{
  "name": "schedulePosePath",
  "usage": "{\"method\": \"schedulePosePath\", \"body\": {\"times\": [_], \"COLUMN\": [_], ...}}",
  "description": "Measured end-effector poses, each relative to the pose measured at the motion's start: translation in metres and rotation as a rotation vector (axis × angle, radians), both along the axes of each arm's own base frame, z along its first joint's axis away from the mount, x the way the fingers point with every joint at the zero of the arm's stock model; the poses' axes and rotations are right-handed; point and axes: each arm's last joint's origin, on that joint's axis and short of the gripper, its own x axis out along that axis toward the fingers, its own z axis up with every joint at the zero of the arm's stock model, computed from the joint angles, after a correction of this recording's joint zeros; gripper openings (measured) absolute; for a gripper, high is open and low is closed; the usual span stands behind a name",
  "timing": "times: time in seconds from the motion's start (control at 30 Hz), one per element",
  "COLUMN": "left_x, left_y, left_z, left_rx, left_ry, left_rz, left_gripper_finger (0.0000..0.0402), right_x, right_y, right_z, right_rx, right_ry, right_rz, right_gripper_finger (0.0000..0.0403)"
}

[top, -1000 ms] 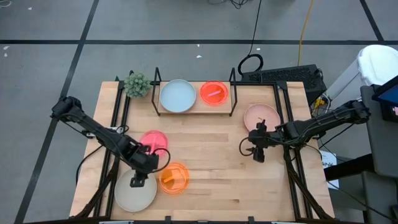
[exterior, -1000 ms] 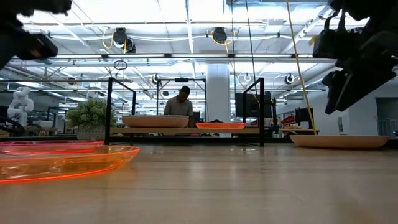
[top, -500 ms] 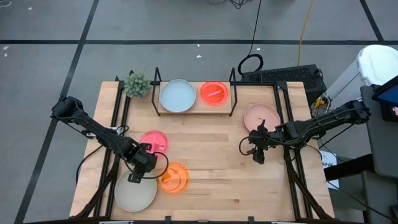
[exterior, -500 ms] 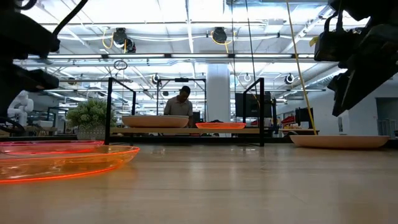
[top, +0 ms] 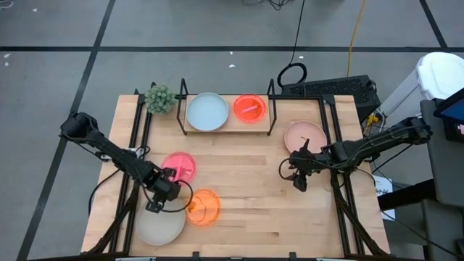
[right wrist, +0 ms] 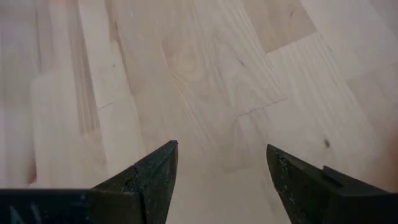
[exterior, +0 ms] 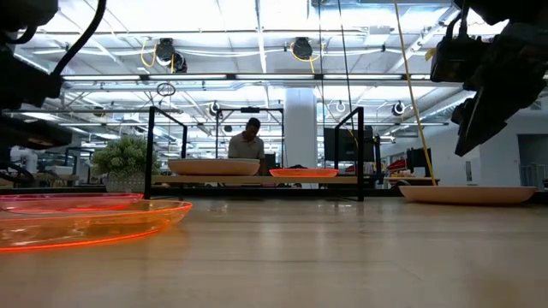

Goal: Place and stack plates onto a shelf
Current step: Stack the light brown plate on the blue plate on the shelf

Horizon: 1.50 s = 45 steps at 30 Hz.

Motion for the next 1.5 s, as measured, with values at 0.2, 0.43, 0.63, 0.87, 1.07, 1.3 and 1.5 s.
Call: {"method": "schedulePosePath", "body": {"times": [0.2,0.43,0.63,0.87,1.07,1.3,1.5], "left_x": [-0.001,0.000,0.001,0.007,0.013,0.025,0.038], "left_y": [0.000,-0.001,-0.001,-0.004,-0.004,0.003,0.018], "left_z": [-0.002,0.000,0.010,0.049,0.086,0.127,0.156], "left_rx": [0.011,-0.002,-0.006,0.007,0.028,0.050,0.067], "left_ry": [-0.017,-0.030,-0.048,-0.102,-0.176,-0.264,-0.379], "left_rz": [-0.032,-0.042,-0.041,-0.032,0.021,0.188,0.416], "left_gripper_finger": [0.0086,0.0012,0.0009,0.0009,0.0009,0.0009,0.0009], "right_x": [0.000,0.003,0.006,0.011,0.012,0.013,0.013], "right_y": [0.000,0.000,0.001,0.002,0.001,0.002,0.002], "right_z": [0.000,0.002,0.005,0.009,0.011,0.011,0.011], "right_rx": [0.036,0.066,0.128,0.227,0.244,0.283,0.301], "right_ry": [0.002,-0.033,-0.071,-0.125,-0.152,-0.148,-0.152], "right_rz": [-0.051,-0.129,-0.190,-0.282,-0.321,-0.361,-0.381], "right_gripper_finger": [0.0226,0.0226,0.0226,0.0226,0.0226,0.0226,0.0226]}}
